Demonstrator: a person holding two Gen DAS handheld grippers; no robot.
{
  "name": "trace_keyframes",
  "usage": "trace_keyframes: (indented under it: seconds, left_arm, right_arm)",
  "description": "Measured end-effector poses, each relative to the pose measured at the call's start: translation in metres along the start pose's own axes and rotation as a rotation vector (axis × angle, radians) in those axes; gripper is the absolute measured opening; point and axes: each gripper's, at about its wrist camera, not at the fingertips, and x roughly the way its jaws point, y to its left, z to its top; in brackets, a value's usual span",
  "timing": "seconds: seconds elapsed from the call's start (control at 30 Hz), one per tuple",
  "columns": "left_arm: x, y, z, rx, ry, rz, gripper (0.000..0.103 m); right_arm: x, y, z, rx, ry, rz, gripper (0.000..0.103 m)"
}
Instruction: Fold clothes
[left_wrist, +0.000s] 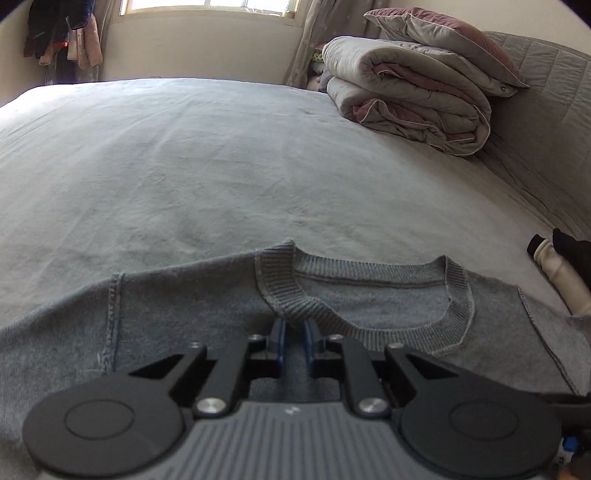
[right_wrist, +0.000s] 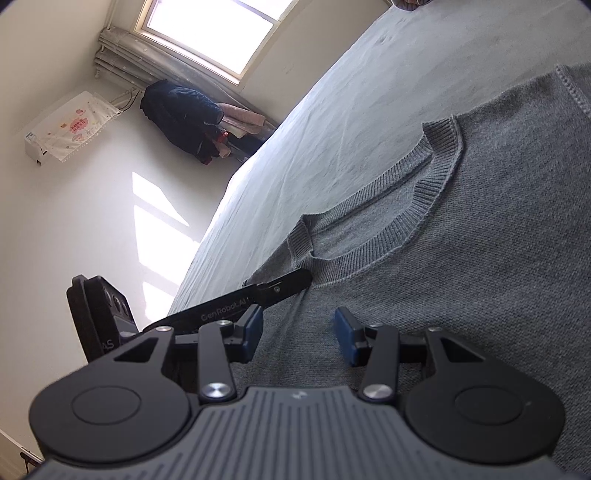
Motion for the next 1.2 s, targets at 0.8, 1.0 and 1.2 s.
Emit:
trace_keyframes:
  seconds: [0.8, 1.0, 1.2]
  left_arm:
    - [-0.119, 0.121, -0.046, -0.297, -0.169, 0.377, 0.048]
    - [-0.133, 0.168, -0.07, -0.39, -0.15, 0.51, 0.051]
    - [-0.117, 0.159, -0.069, -0.287, -0.13, 0.519, 0.004]
  right_arm:
    - [-0.003, -0.003, 0.0, 0.001, -0.016, -0.014, 0.048]
    - [-0.001, -0.002, 0.0, -0.015, -0.014, -0.022, 0.048]
    - [0.0, -0.001, -0.002, -0.032, -0.014, -0.03, 0.048]
